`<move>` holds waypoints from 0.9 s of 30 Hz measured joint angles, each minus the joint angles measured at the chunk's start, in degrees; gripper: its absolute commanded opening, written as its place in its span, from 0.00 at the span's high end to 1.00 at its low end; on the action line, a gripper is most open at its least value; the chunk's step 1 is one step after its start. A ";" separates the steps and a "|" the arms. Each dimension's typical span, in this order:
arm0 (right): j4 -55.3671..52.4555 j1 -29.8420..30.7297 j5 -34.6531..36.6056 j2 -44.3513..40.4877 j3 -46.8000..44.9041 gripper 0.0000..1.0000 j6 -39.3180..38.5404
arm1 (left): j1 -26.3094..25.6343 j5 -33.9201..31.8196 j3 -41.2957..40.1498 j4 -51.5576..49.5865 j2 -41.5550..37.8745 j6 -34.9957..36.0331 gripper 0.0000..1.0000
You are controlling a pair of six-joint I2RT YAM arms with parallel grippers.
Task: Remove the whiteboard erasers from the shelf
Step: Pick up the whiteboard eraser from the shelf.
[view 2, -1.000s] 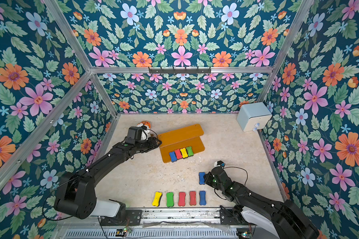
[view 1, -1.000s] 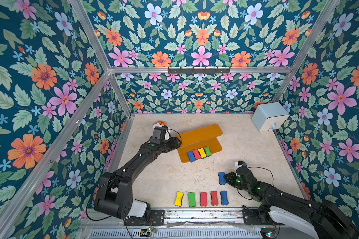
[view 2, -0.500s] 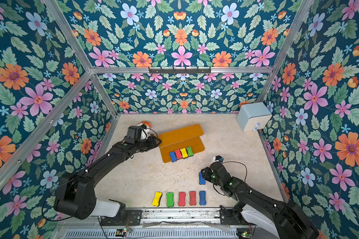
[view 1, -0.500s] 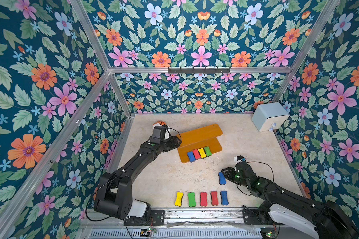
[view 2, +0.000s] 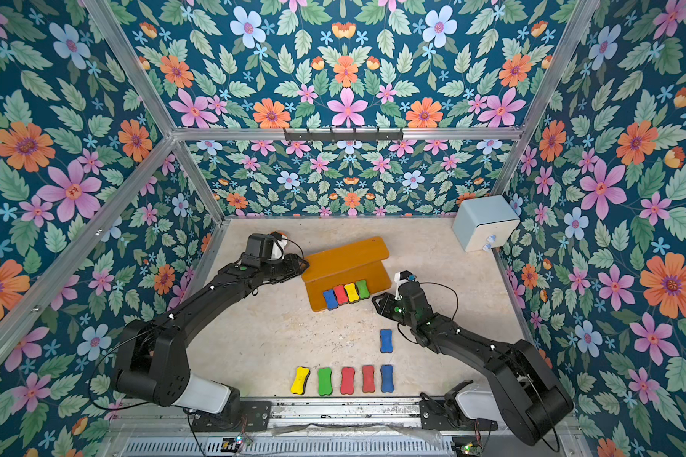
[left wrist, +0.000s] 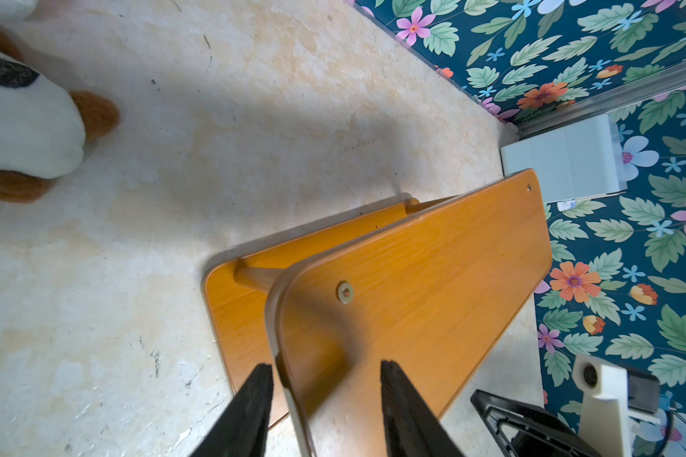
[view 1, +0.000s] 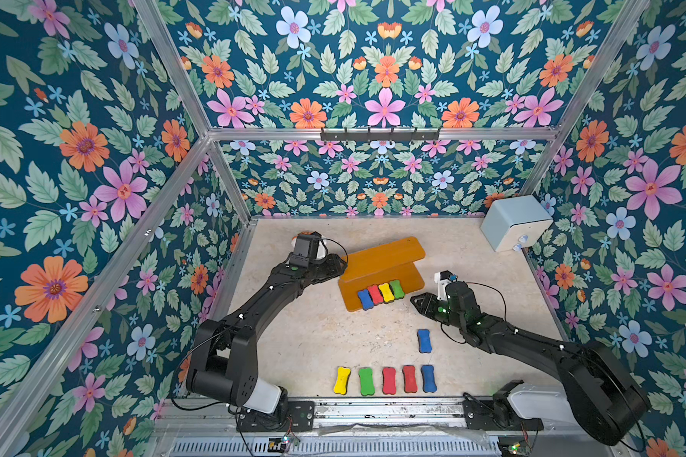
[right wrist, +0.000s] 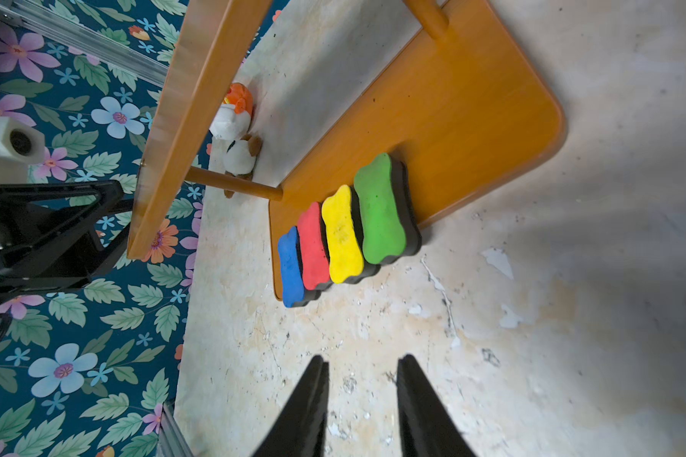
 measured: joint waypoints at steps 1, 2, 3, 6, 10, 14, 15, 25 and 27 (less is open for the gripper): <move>0.87 -0.39 -0.24 1.11 0.63 0.66 -0.35 | 0.00 -0.24 0.00 -0.26 0.00 0.00 0.53; 1.81 -0.76 -0.59 2.19 1.22 0.66 -0.79 | 0.00 -0.24 0.00 -0.42 0.00 0.02 0.54; 2.84 -1.20 -0.92 3.28 1.86 0.67 -1.09 | 0.00 -0.37 0.00 -0.46 0.00 0.02 0.56; 5.22 -2.01 -1.16 6.75 3.72 0.69 -2.08 | 0.00 -0.72 0.00 -0.55 -0.02 0.07 0.59; 7.56 -2.29 -1.55 11.69 6.16 0.71 -2.93 | 0.00 -0.90 0.00 -1.05 -0.02 0.39 0.60; 9.05 -2.45 -1.57 15.41 7.85 0.72 -3.80 | 0.00 -0.90 0.00 -1.27 0.09 0.83 0.61; 9.35 -2.45 -1.55 16.17 8.07 0.72 -3.96 | 0.00 -0.87 0.00 -1.25 0.11 1.11 0.61; 11.56 -2.49 -1.27 22.01 9.22 0.72 -4.39 | 0.00 -0.83 0.09 -1.01 0.35 1.25 0.64; 12.04 -2.49 -1.27 22.84 9.53 0.72 -4.39 | 0.00 -0.83 0.09 -0.96 0.35 1.25 0.64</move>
